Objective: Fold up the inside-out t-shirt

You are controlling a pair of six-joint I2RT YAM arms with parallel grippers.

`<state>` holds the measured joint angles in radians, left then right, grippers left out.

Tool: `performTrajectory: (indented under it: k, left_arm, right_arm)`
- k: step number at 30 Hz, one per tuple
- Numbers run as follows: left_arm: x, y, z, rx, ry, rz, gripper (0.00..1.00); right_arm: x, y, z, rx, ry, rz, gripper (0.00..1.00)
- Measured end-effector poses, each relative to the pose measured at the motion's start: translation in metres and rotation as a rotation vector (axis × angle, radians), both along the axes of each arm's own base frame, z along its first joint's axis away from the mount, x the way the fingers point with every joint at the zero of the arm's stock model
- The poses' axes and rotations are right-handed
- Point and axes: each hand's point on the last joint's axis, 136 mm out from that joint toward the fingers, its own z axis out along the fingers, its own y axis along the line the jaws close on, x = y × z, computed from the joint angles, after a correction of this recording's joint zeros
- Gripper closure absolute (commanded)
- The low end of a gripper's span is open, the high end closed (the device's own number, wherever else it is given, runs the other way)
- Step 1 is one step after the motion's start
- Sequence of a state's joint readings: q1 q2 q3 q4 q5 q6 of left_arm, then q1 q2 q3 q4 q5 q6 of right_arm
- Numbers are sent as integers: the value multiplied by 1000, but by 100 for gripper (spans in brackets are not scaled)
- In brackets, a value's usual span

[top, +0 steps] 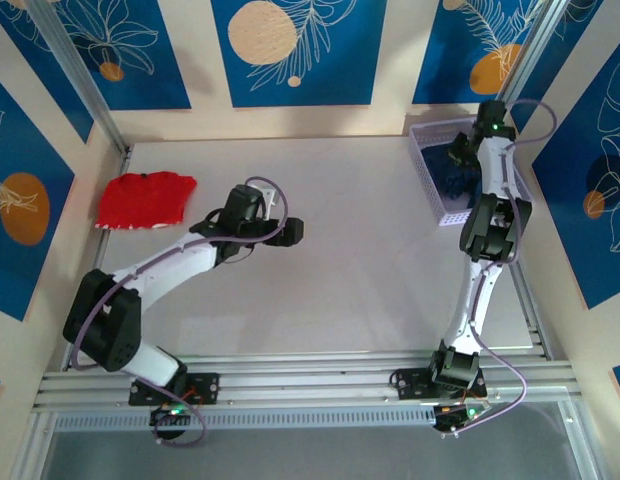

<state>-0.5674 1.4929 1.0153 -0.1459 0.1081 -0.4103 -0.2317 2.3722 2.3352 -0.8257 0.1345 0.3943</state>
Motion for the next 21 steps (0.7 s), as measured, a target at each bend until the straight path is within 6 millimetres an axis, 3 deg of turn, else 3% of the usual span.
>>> performTrajectory:
  k: [3,5,9,12,17,21]
  left_arm:
    - [-3,2,8,-10,-16,1,0]
    - [-7,6,14,-15,-33,7,0]
    - [-14,22,34,-16,-96,49,0]
    - [-20,40,54,-11,-164,106,0]
    - [-29,76,79,0,-259,221,0]
    - [-35,111,83,33,-295,329,0]
  right_arm:
    - [-2,29,86,-42,-164,41,95]
    - [-15,55,149,-76,-289,81,95]
    - [-67,122,260,-138,-518,201,95]
    - [-115,176,319,-157,-664,322,96]
    - [-187,257,375,-125,-827,542,96]
    - [-224,315,381,-55,-861,703,94]
